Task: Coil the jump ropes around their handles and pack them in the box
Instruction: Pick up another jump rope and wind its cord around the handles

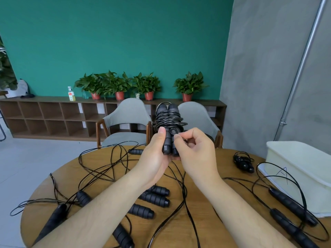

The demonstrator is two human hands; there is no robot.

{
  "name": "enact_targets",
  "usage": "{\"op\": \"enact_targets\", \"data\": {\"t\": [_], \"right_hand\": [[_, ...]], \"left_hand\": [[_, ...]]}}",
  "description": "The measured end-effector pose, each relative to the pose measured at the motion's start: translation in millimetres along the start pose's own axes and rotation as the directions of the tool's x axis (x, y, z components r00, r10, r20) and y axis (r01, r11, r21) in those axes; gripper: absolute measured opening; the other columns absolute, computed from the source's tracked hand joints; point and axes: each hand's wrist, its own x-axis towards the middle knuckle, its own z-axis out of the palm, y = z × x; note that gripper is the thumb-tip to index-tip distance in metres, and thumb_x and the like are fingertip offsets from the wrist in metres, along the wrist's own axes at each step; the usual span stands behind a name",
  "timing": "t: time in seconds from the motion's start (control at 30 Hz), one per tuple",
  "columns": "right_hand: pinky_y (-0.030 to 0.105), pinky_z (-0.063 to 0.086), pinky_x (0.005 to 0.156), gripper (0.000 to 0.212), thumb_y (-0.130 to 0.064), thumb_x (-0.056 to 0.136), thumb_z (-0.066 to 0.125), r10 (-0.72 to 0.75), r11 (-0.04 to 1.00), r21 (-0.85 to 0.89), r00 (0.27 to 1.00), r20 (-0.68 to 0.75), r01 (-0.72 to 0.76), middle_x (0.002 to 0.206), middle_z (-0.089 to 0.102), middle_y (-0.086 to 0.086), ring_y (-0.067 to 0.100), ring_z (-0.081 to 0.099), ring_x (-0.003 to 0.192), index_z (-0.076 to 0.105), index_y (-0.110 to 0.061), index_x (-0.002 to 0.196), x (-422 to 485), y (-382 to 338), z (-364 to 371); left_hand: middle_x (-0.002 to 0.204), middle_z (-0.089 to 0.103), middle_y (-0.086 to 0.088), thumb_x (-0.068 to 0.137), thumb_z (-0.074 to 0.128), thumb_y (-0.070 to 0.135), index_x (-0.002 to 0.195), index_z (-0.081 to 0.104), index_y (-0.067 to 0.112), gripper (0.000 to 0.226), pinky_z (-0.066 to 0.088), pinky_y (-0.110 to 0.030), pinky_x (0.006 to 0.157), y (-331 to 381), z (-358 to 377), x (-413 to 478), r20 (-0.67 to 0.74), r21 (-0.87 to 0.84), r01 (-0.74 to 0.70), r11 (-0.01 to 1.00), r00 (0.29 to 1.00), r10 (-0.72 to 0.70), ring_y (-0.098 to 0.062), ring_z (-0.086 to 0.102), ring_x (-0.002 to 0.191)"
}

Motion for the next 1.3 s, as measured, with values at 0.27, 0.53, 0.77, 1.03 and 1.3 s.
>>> {"op": "enact_targets", "data": {"t": [0.27,0.53,0.77,1.03,1.3], "right_hand": [[0.035,0.049,0.058,0.016,-0.023,0.092,0.066,-0.120,0.980,-0.166,0.992,-0.038,0.112,0.067,0.059,-0.006,0.013,0.055,0.063,0.061,-0.020,0.076,4.8,0.6,-3.0],[0.027,0.049,0.061,0.014,-0.031,0.094,0.062,-0.252,0.881,-0.427,0.966,-0.056,0.206,0.077,0.058,-0.013,0.005,0.056,0.073,0.060,-0.022,0.083,-1.2,6.3,-2.3],[0.037,0.055,0.065,0.020,-0.040,0.091,0.062,-0.208,0.904,-0.381,0.978,0.004,0.194,0.079,0.062,-0.011,0.008,0.061,0.076,0.063,-0.021,0.085,2.6,1.5,-8.1],[0.022,0.046,0.060,0.015,-0.031,0.093,0.064,-0.210,0.892,-0.420,0.976,-0.053,0.169,0.077,0.058,-0.010,0.006,0.056,0.072,0.060,-0.019,0.084,-0.7,6.0,-9.9],[0.017,0.037,0.056,0.018,-0.024,0.095,0.061,-0.265,0.866,-0.460,0.960,-0.094,0.194,0.073,0.051,-0.009,0.007,0.049,0.069,0.055,-0.017,0.080,-7.7,21.4,-4.3]], "left_hand": [[0.130,0.066,-0.005,0.089,0.051,0.075,0.121,0.057,0.029,0.057,0.045,-0.054,0.108,-0.8,-2.5,6.1,-0.078,0.274,-0.069,0.959,0.992,0.094,-0.023,0.060,0.127],[0.118,0.073,-0.001,0.107,0.041,0.044,0.125,0.065,0.023,0.037,0.055,-0.040,0.095,-16.7,0.4,-6.3,-0.109,0.314,-0.044,0.949,0.991,0.082,-0.017,0.066,0.116],[0.112,0.074,-0.005,0.108,0.040,0.036,0.123,0.067,0.017,0.036,0.060,-0.042,0.085,-13.4,-0.6,-6.0,-0.131,0.356,-0.056,0.933,0.985,0.110,-0.022,0.070,0.106],[0.099,0.075,0.006,0.107,0.044,0.036,0.113,0.068,0.019,0.030,0.058,-0.024,0.070,-8.3,3.9,-11.1,-0.110,0.516,-0.124,0.848,0.972,0.210,-0.008,0.071,0.092],[0.091,0.068,-0.015,0.104,0.049,0.038,0.101,0.063,0.014,0.028,0.053,-0.041,0.075,-13.0,0.3,-18.1,-0.059,0.639,-0.164,0.752,0.964,0.260,-0.028,0.061,0.080]]}}
